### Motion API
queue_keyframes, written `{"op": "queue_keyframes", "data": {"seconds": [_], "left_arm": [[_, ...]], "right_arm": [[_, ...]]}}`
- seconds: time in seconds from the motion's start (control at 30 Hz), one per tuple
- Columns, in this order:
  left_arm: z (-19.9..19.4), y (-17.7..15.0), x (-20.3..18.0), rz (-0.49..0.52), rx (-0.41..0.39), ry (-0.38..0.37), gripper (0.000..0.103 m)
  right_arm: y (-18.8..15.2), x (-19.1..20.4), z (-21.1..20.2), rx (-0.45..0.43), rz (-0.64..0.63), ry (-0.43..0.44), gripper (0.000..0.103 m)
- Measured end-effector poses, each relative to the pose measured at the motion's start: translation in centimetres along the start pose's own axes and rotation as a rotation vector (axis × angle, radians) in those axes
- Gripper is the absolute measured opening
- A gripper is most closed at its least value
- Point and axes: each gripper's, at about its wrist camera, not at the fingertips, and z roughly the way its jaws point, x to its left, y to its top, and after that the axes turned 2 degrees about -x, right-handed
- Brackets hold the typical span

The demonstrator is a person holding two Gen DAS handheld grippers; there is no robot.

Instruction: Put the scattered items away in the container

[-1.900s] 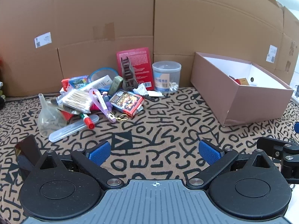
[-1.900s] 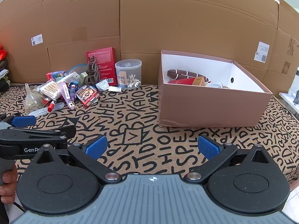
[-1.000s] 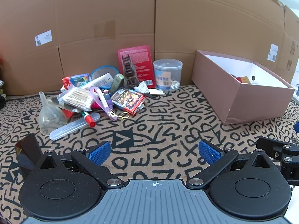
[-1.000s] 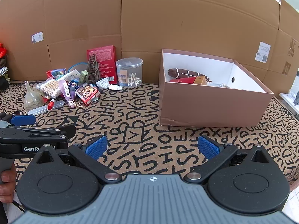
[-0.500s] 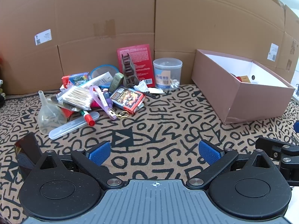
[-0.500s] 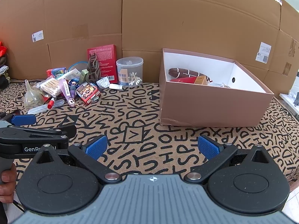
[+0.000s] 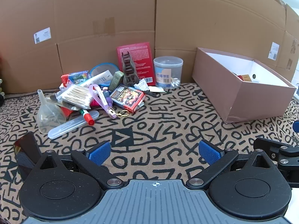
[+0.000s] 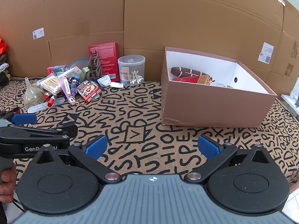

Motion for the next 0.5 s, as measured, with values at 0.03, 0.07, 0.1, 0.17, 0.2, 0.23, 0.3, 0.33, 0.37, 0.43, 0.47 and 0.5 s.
{"op": "queue_keyframes", "data": {"seconds": [0.03,0.07,0.1,0.17,0.2,0.23,0.3,0.33,0.37,0.43,0.47,0.5], "left_arm": [[0.1,0.0,0.0,0.0,0.001,0.0,0.103],[0.1,0.1,0.0,-0.001,0.003,0.0,0.103],[0.2,0.1,0.0,-0.001,0.004,0.0,0.103],[0.3,0.1,0.0,-0.002,0.007,0.0,0.103],[0.4,0.2,0.1,-0.002,0.01,0.0,0.103],[0.6,0.2,0.1,-0.002,0.011,0.0,0.103],[0.8,0.3,0.2,-0.002,0.014,-0.002,0.103],[0.9,0.4,0.3,-0.003,0.015,-0.003,0.103],[1.0,0.4,0.3,-0.003,0.017,-0.003,0.103],[1.3,0.5,0.4,-0.005,0.023,-0.004,0.103],[1.5,0.5,0.5,-0.007,0.025,-0.004,0.103],[1.6,0.5,0.6,-0.008,0.027,-0.004,0.103]], "right_arm": [[0.0,0.1,0.1,0.002,-0.001,0.0,0.103],[0.0,0.1,0.2,0.003,-0.003,0.0,0.103],[0.1,0.1,0.3,0.005,-0.004,0.001,0.103],[0.1,0.2,0.5,0.008,-0.008,0.001,0.103],[0.2,0.2,0.5,0.009,-0.01,0.0,0.103],[0.2,0.2,0.6,0.011,-0.011,-0.001,0.103],[0.3,0.2,0.8,0.013,-0.011,-0.001,0.103],[0.3,0.2,0.9,0.014,-0.011,-0.002,0.103],[0.3,0.1,1.0,0.016,-0.01,-0.002,0.103],[0.4,0.2,1.3,0.022,-0.01,-0.002,0.103],[0.4,0.2,1.4,0.026,-0.011,-0.003,0.103],[0.4,0.3,1.6,0.029,-0.014,-0.003,0.103]]}}
